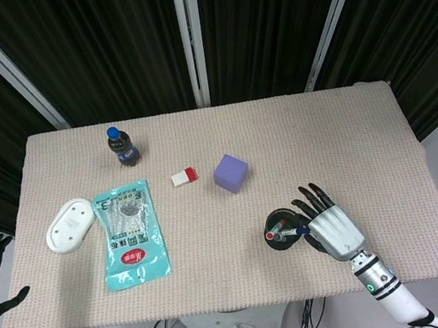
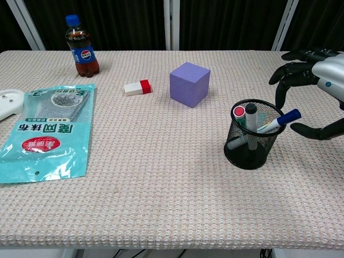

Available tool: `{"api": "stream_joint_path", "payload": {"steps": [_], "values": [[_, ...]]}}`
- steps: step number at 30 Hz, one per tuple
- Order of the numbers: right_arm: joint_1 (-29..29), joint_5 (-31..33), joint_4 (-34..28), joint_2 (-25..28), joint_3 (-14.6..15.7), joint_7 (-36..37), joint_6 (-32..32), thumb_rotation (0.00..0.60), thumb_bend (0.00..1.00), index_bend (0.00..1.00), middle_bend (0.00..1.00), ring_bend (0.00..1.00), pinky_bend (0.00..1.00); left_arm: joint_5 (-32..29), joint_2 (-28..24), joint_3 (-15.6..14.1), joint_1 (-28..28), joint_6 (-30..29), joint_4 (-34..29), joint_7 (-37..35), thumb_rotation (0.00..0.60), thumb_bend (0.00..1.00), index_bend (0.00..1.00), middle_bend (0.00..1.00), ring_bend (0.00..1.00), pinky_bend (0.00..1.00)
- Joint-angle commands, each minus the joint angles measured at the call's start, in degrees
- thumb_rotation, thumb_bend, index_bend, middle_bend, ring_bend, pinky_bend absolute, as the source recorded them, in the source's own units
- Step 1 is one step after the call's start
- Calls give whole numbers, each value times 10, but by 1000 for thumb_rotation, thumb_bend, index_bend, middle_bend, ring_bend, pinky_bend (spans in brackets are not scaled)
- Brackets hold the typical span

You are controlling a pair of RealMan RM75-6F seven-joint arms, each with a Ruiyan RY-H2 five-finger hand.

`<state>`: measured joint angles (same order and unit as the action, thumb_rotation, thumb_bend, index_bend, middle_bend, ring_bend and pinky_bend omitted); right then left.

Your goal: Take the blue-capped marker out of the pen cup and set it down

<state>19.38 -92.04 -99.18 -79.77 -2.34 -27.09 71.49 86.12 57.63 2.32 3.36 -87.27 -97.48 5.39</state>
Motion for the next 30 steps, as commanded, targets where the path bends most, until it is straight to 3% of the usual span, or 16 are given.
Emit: {"api": "stream_joint_path", "payload": {"steps": [1, 23, 30], "values": [[1, -1, 1, -1, 0, 1, 2, 600, 272, 459, 221, 0, 0, 0, 0, -1, 0, 2, 2, 1, 600, 116, 147, 109, 25, 69], [4, -8, 17, -12, 2, -1, 17, 600, 288, 645, 236, 0, 0, -1, -1, -2, -2, 0, 8, -7, 600, 115, 147, 109, 25, 69], [-1, -21, -5, 7, -3, 22, 43, 600, 298, 682, 240, 0, 0, 0, -4, -1, -3, -2, 5, -6, 600, 115, 147, 109, 24, 69]]}}
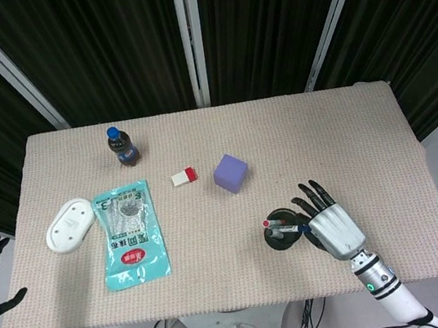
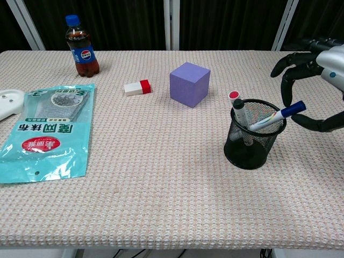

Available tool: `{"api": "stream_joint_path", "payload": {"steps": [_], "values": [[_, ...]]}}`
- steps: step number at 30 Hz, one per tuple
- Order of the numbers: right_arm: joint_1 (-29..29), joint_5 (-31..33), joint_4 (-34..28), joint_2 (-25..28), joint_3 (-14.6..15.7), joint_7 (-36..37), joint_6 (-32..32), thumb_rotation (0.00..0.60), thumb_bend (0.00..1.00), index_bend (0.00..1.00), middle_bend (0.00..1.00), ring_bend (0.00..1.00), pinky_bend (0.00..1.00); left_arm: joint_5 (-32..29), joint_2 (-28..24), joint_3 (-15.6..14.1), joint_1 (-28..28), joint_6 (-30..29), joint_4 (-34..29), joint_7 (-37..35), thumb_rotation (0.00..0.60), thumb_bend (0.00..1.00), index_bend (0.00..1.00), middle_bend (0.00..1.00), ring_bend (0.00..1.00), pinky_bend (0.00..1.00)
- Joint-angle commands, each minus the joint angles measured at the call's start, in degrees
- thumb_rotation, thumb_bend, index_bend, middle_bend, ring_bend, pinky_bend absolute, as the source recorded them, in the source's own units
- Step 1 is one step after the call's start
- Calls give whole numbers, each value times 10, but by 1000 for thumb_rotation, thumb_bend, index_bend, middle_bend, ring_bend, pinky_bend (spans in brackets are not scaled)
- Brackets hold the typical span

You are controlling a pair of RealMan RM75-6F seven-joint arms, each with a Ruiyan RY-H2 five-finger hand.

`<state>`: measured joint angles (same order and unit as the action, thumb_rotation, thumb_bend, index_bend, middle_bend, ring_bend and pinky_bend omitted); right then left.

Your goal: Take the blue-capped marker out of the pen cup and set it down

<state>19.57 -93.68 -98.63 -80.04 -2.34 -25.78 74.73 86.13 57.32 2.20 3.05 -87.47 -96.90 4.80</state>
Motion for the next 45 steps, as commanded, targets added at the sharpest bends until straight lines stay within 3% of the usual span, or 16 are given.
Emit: {"api": "stream_joint_path", "payload": {"steps": [1, 11, 18, 28, 39, 43, 44, 45], "values": [[-4, -6, -16, 15, -4, 14, 15, 600, 300, 685, 241, 0, 0, 0, -1, 0, 0, 0, -1, 0, 600, 115, 147, 109, 24, 69], [-28, -13, -58, 82, -28, 68, 82, 600, 315, 703, 250, 0, 0, 2, -1, 0, 2, 2, -5, 5, 600, 115, 147, 109, 24, 69], [-40, 30, -29, 98, -58, 93, 106, 600, 319, 707, 250, 0, 0, 1, -1, 0, 2, 2, -8, 8, 600, 115, 147, 109, 24, 69], [-30, 96, 68, 56, -65, 99, 62, 600, 322, 713, 249, 0, 0, -3, 1, 0, 7, 13, -6, 11, 600, 116, 148, 109, 24, 69], [-6, 111, 144, -7, -58, 81, 24, 600, 322, 721, 235, 0, 0, -13, 0, 3, 11, 23, -5, 12, 600, 116, 149, 109, 24, 70], [-5, 111, 143, -12, -45, 73, 12, 600, 317, 664, 205, 0, 0, -14, 0, 3, 12, 24, -4, 12, 600, 115, 149, 109, 25, 69], [-6, 109, 142, -11, -42, 73, 10, 600, 310, 626, 193, 0, 0, -14, 0, 4, 12, 24, -3, 12, 600, 116, 149, 109, 25, 69], [-5, 107, 139, -7, -37, 74, 5, 600, 287, 515, 160, 0, 0, -14, 0, 4, 12, 23, -3, 11, 600, 116, 149, 109, 25, 69]]}}
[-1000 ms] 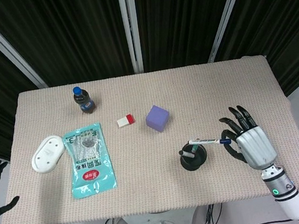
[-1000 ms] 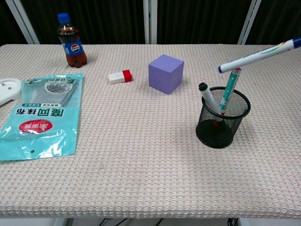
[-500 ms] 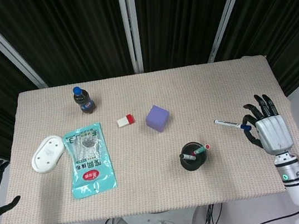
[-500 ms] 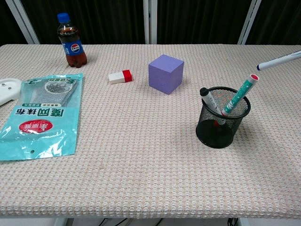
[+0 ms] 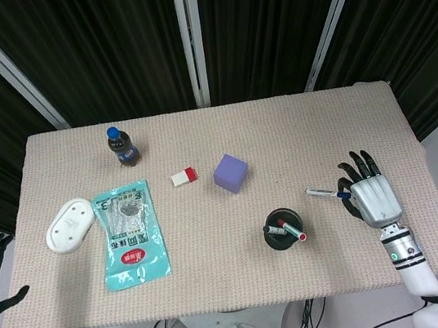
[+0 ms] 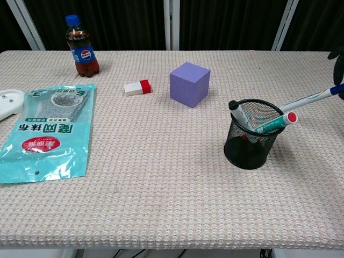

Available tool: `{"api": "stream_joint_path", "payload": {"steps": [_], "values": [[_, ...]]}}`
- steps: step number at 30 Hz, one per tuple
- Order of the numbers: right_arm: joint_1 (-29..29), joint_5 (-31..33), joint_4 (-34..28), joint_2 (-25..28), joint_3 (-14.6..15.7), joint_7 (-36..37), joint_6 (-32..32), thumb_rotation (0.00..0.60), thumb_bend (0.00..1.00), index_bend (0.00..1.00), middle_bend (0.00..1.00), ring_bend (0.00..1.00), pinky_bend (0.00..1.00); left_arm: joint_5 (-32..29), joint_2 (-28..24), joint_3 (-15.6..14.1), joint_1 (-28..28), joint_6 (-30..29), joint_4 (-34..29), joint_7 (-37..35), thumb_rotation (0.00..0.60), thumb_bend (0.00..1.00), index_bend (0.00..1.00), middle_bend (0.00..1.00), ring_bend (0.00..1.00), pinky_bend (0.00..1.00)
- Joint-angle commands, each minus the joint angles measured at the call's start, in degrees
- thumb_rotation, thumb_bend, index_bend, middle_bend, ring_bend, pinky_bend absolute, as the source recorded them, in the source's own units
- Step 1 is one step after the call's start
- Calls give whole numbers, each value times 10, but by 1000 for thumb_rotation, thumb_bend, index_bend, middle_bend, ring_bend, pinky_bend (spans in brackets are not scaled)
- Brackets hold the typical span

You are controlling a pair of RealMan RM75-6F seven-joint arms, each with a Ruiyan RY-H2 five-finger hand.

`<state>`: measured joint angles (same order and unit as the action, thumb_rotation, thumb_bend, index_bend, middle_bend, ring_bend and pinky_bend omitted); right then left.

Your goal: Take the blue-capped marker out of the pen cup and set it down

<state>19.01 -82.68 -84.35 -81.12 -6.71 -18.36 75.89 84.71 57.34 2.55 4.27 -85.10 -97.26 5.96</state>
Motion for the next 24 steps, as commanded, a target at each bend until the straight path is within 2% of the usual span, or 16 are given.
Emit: {"api": "stream_joint_path", "payload": {"steps": [1, 3, 4, 7, 10, 17, 24], "values": [[0, -2, -10, 11, 12, 1, -16, 600, 250, 338, 108, 0, 0, 1, 0, 0, 0, -1, 0, -1, 600, 115, 149, 109, 25, 69], [0, 4, -26, 25, 18, 5, -30, 600, 187, 77, 27, 0, 0, 2, 0, 0, 0, -2, 1, -2, 600, 115, 149, 109, 25, 69], [0, 6, -37, 35, 20, 11, -37, 600, 152, 6, 4, 0, 0, 2, -1, 0, 0, -1, 0, -2, 600, 115, 149, 109, 25, 69], [-1, -1, -57, 59, 31, 25, -48, 600, 60, 0, 0, 0, 0, 2, -1, -1, -1, -2, 0, -3, 600, 116, 149, 109, 24, 69], [-7, -11, -78, 79, 42, 45, -47, 600, 15, 0, 0, 0, 0, 4, 0, -2, -2, -4, 0, -3, 600, 116, 149, 109, 24, 69], [-50, -44, -104, 122, 55, 77, 30, 600, 5, 0, 0, 0, 0, 8, 1, -2, -3, -10, 0, -3, 600, 116, 149, 109, 24, 69], [-104, -9, -130, 199, 63, 97, 74, 600, 5, 0, 0, 0, 0, 21, 4, -2, -5, -21, 6, -12, 600, 116, 149, 109, 24, 69]]}}
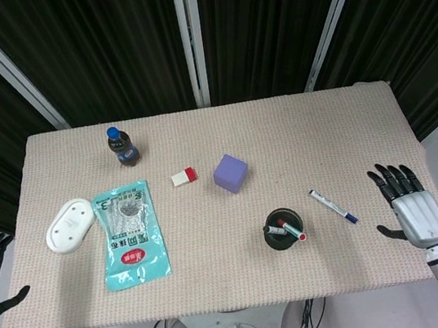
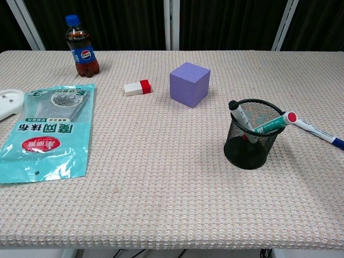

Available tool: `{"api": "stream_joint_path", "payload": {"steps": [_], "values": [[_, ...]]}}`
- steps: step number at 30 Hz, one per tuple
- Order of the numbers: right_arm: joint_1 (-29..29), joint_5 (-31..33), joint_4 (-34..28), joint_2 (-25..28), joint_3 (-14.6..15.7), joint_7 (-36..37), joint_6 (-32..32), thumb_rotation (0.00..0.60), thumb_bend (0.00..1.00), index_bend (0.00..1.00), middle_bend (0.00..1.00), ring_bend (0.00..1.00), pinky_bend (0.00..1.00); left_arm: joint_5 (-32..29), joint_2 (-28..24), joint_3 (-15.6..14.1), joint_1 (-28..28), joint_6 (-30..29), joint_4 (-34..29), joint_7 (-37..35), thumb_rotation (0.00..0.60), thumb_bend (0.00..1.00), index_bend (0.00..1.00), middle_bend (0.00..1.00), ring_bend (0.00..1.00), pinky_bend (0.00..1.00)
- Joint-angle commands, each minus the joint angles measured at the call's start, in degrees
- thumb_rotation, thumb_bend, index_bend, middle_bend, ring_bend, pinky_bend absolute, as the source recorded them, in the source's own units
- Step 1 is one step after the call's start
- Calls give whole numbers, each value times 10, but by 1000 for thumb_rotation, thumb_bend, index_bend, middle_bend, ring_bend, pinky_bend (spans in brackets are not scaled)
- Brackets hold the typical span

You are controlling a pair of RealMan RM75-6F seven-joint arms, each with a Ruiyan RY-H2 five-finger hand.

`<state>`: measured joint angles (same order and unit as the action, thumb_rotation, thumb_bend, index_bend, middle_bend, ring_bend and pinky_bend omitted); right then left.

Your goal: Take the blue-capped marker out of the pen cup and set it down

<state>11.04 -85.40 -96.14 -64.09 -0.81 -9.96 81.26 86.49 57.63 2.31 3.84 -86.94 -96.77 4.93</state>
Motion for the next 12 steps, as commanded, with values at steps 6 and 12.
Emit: {"api": "stream_joint_path", "payload": {"steps": [6, 12], "values": [[-47, 36, -9, 52, -6, 32, 44, 600, 5, 0, 0, 0, 0, 9, 3, -1, 0, -5, 1, -1, 600, 116, 149, 109, 25, 69], [-52, 38, -16, 46, -22, 32, 59, 600, 6, 0, 0, 0, 0, -3, -5, 3, 5, 7, 1, -6, 600, 116, 149, 109, 24, 69]]}}
